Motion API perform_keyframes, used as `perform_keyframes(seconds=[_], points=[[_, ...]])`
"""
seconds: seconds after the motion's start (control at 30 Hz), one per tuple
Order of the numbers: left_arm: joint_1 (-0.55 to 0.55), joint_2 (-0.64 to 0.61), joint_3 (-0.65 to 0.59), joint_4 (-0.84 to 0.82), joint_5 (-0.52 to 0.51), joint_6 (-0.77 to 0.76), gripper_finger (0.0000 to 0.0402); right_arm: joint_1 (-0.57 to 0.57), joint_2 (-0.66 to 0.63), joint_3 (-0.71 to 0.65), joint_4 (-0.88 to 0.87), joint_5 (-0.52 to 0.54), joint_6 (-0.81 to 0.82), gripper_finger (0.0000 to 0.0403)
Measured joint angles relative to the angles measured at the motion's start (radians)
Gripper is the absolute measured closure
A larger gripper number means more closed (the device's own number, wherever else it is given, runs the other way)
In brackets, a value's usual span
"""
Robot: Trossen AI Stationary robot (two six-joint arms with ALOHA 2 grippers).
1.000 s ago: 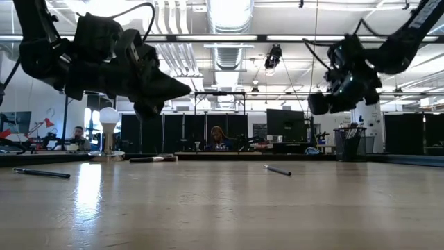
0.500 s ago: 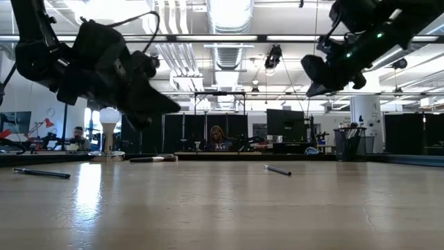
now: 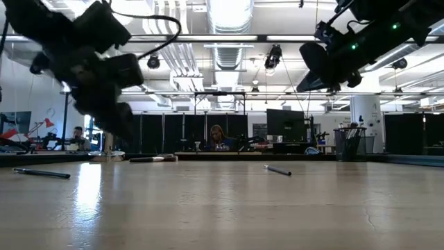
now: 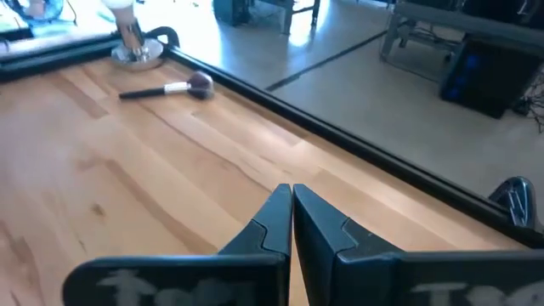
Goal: Put items in baskets/containers
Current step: Put the foundation brush into the mesh organizer
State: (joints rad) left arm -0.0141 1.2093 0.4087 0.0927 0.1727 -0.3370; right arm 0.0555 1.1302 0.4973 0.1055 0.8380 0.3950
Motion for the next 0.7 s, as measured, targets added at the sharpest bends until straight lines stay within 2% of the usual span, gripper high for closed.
perform_keyframes(seconds=[0.2,0.33,0.47,0.7], points=[[-0.18,-0.066,0.137,-0.512,-0.09,0.01,0.0287,0.006,0.043,0.0,0.008,-0.007,-0.001,0.0394],[-0.292,-0.066,0.196,-0.792,-0.139,-0.059,0.0282,0.008,0.07,0.0,0.015,-0.009,-0.002,0.0394],[-0.353,-0.065,0.181,-0.888,-0.213,-0.136,0.0282,0.021,0.09,0.0,0.022,-0.01,-0.003,0.0394],[-0.343,-0.063,0.148,-0.915,-0.279,-0.281,0.0282,0.062,0.094,0.0,0.034,-0.011,-0.011,0.0394]])
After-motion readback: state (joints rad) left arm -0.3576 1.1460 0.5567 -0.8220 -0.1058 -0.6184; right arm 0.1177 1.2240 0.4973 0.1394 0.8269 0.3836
